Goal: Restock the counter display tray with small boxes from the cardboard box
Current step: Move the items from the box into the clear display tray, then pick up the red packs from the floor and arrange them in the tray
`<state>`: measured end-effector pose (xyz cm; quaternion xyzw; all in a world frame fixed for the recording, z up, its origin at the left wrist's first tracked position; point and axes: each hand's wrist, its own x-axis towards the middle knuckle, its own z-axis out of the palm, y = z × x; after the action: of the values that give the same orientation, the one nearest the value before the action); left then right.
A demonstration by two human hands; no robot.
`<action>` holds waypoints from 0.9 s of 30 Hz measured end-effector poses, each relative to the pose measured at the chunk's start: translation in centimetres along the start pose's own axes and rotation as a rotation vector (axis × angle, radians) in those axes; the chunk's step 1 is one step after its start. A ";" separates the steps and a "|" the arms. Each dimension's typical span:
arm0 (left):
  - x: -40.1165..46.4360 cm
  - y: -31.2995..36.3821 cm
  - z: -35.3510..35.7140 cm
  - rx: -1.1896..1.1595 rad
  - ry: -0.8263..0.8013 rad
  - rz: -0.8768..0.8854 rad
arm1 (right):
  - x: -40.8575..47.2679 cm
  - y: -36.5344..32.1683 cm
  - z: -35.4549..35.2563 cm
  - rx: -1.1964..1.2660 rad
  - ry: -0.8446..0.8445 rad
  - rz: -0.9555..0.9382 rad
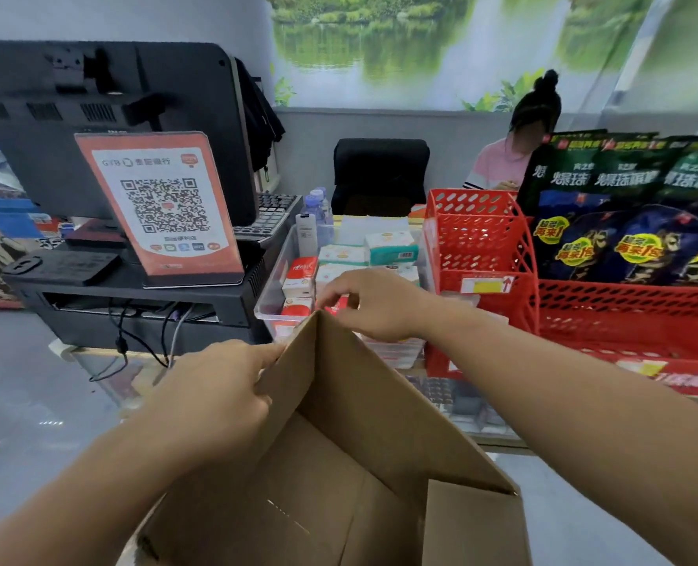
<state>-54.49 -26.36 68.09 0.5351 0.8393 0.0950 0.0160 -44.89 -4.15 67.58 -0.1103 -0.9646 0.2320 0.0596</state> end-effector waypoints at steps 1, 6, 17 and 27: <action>0.3 0.4 0.3 0.012 -0.006 0.023 | -0.8 -0.6 -0.2 0.020 -0.033 -0.010; 1.6 2.0 0.3 -0.039 -0.061 0.164 | -3.6 -1.4 0.3 -0.250 -0.084 0.049; 2.7 6.6 2.4 -0.374 -0.324 0.473 | -13.5 -0.9 -0.4 -0.447 -0.123 0.376; 4.0 14.4 4.5 -0.459 -0.266 0.559 | -22.6 1.1 1.5 -0.550 0.016 0.674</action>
<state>-42.69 -16.19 66.50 0.7334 0.6084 0.2109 0.2177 -23.07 -9.33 64.30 -0.4326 -0.9001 -0.0280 -0.0437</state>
